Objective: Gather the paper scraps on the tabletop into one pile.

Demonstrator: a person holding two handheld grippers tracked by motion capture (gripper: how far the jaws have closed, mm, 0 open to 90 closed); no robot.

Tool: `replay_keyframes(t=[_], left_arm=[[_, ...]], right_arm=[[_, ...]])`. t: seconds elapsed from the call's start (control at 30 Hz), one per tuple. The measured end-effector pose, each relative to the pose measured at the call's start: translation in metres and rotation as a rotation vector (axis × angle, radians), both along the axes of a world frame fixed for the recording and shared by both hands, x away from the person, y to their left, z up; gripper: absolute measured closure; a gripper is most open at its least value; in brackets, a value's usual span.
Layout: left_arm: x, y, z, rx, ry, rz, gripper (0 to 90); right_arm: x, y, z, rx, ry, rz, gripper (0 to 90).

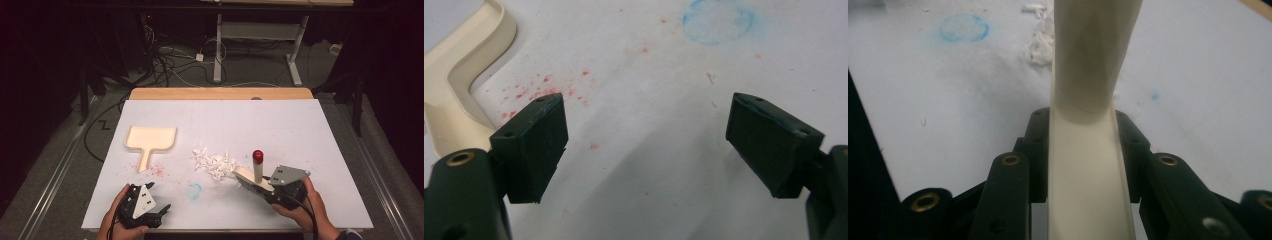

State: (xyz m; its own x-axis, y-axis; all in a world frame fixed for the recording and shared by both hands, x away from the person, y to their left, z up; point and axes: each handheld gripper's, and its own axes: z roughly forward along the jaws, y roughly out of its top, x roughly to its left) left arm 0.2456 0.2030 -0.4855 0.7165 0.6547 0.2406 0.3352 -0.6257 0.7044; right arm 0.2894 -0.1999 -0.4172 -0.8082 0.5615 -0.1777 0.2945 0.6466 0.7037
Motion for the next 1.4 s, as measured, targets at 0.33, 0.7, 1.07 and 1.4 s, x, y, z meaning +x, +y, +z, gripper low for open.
replay_keyframes(t=[0.33, 0.7, 1.07, 1.4], left_arm=[[0.001, 0.004, 0.001, -0.027, -0.011, 0.032, 15.9], [0.000, 0.005, 0.001, -0.016, -0.018, 0.039, 16.0], [0.002, 0.001, 0.001, -0.011, -0.012, 0.026, 16.0], [0.002, 0.000, 0.000, -0.017, -0.003, 0.004, 16.0]], right_arm=[[0.026, 0.047, -0.002, 0.022, -0.071, 0.033, 67.8], [0.018, 0.009, 0.033, 0.168, -0.116, -0.039, 67.8], [0.040, -0.012, 0.001, 0.067, -0.138, -0.297, 67.8], [0.060, 0.042, -0.021, 0.049, -0.107, -0.351, 67.7]])
